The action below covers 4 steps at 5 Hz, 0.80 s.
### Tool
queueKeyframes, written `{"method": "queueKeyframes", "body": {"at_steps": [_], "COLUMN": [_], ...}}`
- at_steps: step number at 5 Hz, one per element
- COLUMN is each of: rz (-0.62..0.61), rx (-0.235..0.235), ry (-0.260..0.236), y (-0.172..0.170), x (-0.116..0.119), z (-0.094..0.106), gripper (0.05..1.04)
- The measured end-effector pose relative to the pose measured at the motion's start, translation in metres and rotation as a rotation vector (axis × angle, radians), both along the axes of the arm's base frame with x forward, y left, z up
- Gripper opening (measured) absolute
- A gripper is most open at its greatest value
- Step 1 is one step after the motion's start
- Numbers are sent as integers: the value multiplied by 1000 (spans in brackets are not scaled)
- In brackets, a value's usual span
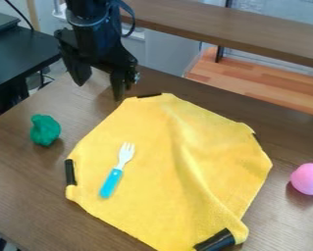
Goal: Move the fork to the top left edge of the cloth
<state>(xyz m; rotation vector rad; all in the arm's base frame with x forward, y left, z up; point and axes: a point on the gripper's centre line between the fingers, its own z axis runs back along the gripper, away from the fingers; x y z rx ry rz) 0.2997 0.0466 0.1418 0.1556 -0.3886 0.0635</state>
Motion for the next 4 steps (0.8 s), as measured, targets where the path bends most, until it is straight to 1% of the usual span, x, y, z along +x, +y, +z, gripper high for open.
{"method": "queueKeyframes", "body": {"at_steps": [1, 2, 3, 4], "rz": [2, -3, 24, 70], "rx": [-9, -48, -75, -120], "ry": [29, 71, 18, 25], "y": [-1, 4, 8, 11], "x": [0, 9, 15, 18], "z": [-10, -39, -44, -58], "gripper": [1001, 1001, 1001, 1001]}}
